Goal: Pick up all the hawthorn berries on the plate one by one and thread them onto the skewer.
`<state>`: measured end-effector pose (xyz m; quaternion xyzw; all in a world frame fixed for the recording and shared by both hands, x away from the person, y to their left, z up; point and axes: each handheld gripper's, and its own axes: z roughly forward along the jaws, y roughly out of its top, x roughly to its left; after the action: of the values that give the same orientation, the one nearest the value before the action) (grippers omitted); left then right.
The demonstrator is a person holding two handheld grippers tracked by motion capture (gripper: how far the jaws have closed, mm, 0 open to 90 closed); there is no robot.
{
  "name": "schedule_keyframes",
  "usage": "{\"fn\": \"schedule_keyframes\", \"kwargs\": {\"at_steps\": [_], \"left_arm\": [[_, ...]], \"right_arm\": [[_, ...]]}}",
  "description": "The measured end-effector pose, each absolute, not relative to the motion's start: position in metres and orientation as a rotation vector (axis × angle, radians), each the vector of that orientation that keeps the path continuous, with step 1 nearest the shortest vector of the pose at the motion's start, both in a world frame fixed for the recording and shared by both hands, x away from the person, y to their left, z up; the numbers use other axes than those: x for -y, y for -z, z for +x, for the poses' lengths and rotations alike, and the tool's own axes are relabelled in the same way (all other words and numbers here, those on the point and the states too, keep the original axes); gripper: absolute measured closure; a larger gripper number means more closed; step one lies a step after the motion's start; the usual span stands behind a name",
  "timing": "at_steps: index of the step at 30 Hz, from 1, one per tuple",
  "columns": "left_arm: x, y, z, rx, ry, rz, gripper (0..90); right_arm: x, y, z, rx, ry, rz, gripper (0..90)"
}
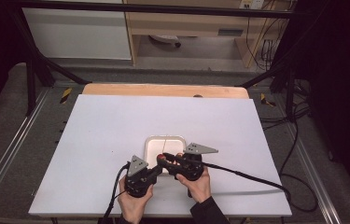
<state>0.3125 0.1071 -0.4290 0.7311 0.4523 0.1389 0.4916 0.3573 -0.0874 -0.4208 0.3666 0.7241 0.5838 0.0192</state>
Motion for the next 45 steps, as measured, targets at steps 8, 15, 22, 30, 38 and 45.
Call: {"fn": "schedule_keyframes", "kwargs": {"at_steps": [8, 15, 22, 30, 38, 45], "left_arm": [[-0.119, 0.434, 0.311, -1.109, -0.364, 1.776, 88.7], [-0.132, 0.439, 0.309, -1.12, -0.383, 1.791, 88.6], [-0.139, 0.44, 0.304, -1.106, -0.383, 1.794, 88.4], [-0.144, 0.444, 0.304, -1.09, -0.387, 1.814, 88.4], [-0.147, 0.446, 0.303, -1.084, -0.386, 1.817, 88.3], [-0.149, 0.445, 0.303, -1.082, -0.39, 1.815, 88.3]], "right_arm": [[0.094, 0.411, 0.361, -2.223, -1.773, 1.105, 42.1], [0.11, 0.395, 0.375, -2.297, -1.54, 1.084, 21.6], [0.117, 0.391, 0.386, -2.439, -1.271, 1.055, 14.9], [0.106, 0.391, 0.393, -2.598, -1.033, 0.912, 12.5], [0.088, 0.389, 0.405, -2.776, -0.891, 0.633, 20.2], [0.076, 0.395, 0.414, -2.853, -0.774, 0.473, 24.2]]}}
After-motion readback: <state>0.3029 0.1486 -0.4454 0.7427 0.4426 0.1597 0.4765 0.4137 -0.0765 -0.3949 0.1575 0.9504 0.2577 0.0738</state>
